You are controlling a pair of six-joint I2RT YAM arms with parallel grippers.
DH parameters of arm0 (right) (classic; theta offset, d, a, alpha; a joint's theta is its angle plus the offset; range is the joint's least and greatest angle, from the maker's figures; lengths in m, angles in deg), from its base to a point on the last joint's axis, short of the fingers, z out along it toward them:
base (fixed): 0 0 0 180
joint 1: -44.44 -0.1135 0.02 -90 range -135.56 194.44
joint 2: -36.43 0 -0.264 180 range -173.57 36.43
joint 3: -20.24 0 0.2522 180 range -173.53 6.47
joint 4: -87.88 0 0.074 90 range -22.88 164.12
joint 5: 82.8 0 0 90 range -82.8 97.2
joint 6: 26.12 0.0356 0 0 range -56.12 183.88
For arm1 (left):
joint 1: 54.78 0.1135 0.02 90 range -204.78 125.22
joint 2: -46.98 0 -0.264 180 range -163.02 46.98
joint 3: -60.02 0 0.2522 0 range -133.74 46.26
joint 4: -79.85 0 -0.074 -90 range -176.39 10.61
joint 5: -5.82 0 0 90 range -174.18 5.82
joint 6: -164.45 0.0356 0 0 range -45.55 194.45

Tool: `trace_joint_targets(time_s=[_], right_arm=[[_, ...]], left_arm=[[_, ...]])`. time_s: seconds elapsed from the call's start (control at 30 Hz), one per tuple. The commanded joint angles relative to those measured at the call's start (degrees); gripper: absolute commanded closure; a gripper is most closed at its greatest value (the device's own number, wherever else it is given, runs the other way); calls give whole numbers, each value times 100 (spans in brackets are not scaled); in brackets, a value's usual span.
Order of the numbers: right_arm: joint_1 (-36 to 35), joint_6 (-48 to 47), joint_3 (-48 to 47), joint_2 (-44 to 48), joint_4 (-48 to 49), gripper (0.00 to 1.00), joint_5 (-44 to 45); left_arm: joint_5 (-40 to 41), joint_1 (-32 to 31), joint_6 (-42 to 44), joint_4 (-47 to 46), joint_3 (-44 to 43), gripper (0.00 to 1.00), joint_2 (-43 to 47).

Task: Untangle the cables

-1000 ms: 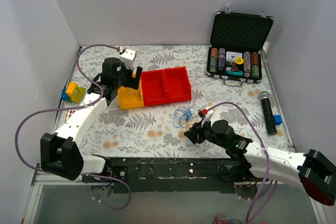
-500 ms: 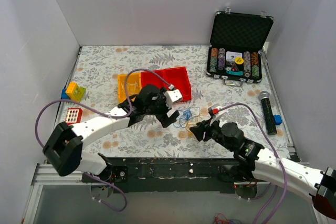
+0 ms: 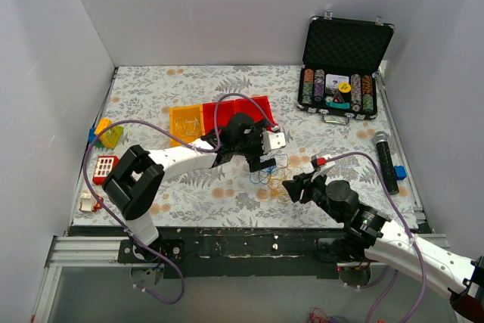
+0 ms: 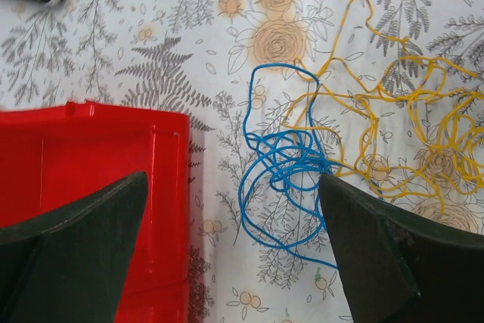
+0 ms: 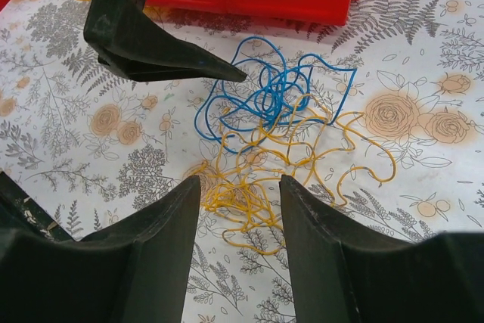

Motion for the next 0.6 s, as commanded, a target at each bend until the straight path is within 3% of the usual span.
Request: trace_joint_targets(time_s=[0.0,0.17,0.27,0.57], right_arm=[[23,-62,-165,38,-28,46,154],[14,-71,-182,100,-20,46,145],[23,-88,-217,109,-37,46,127],[14,-88,-279,170,-125,49,118]], left_arm=[[-733,-26,1008,496,-336,5,-105],[-743,9,1957,823,-354,9,-351],[-716,97,2152,990,-599,18,-562],[-804,124,2012,911,-749,77,-589]])
